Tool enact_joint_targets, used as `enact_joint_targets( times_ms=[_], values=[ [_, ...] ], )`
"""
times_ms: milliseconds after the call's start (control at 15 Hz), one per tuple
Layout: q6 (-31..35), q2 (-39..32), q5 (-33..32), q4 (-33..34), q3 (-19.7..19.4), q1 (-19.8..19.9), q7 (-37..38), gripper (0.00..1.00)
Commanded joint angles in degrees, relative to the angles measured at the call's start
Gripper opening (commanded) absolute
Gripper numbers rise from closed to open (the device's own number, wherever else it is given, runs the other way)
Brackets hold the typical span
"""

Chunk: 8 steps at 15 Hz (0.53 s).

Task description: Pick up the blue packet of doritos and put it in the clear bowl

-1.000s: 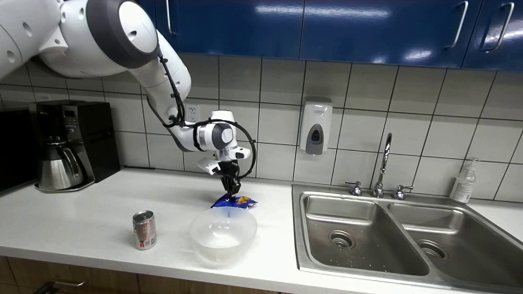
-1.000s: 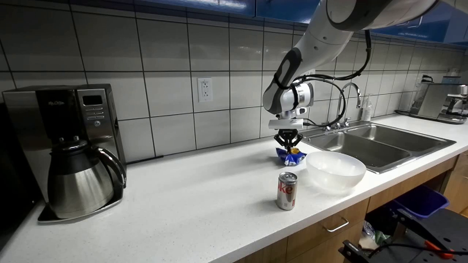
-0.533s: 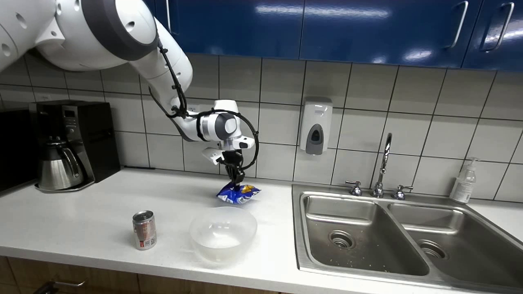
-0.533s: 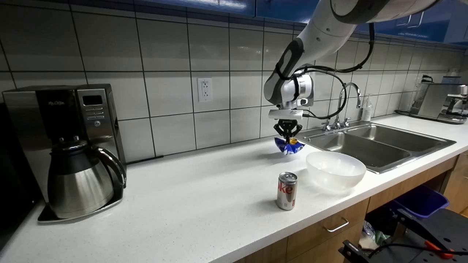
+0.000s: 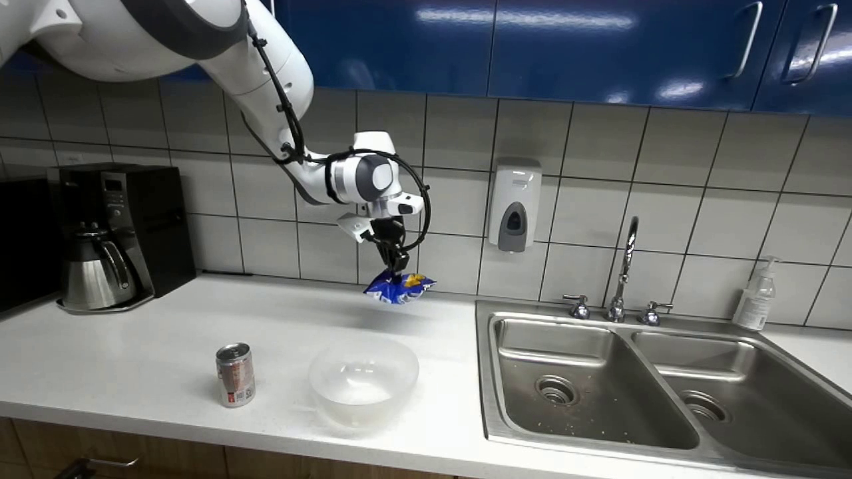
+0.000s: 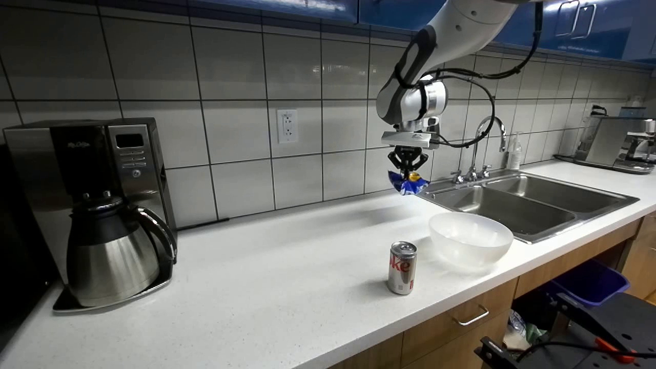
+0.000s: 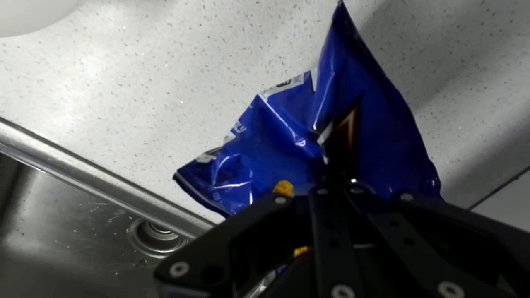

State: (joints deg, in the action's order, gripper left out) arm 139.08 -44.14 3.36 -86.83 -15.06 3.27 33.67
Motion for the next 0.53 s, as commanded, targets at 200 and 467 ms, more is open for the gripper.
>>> enact_joint_targets(
  times_ms=[200,467],
  values=[
    [4.2,11.6,-1.4,-14.8,-0.7,-0.9,-2.2,0.00],
    [4.8,16.8,-3.2,-22.5,-1.5,-2.0,-1.4,0.00]
  ],
)
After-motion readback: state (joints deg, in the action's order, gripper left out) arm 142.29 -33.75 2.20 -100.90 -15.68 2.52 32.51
